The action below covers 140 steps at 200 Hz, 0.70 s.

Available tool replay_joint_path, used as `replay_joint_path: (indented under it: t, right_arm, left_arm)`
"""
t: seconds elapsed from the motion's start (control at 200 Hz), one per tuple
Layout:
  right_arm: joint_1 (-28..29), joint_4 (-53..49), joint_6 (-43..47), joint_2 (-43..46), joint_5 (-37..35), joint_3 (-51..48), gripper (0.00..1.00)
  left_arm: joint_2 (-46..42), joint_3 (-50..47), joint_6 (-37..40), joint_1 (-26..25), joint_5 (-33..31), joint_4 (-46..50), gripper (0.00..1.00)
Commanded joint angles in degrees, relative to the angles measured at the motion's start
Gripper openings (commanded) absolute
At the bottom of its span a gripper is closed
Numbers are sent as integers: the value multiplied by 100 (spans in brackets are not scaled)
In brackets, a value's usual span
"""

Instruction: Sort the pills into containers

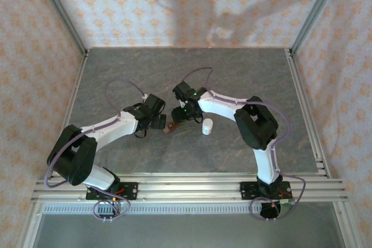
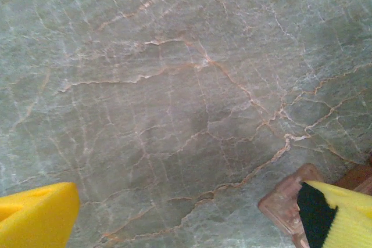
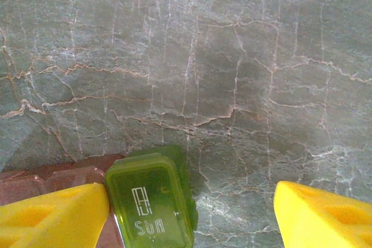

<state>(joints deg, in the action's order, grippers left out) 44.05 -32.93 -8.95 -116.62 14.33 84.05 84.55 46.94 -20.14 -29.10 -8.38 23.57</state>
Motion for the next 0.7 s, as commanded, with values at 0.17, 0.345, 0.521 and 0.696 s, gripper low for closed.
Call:
replay_joint_path:
  t: [0.17, 0.345, 0.521, 0.696]
  right_arm:
    - [-11, -365, -13, -85, -249, -73, 77]
    - [-11, -678, 12, -21, -325, 500, 77]
    - [-11, -1006, 10, 165, -512, 1145, 78]
    - [-18, -1150, -30, 518, -891, 1274, 78]
  left_arm:
    - [-117, -58, -210, 18, 229, -180, 98]
    - [-344, 213, -175, 16, 251, 27, 100]
    - [-595, 506, -145, 14, 186, 296, 100]
    - [-1102, 507, -319, 14, 201, 375, 100]
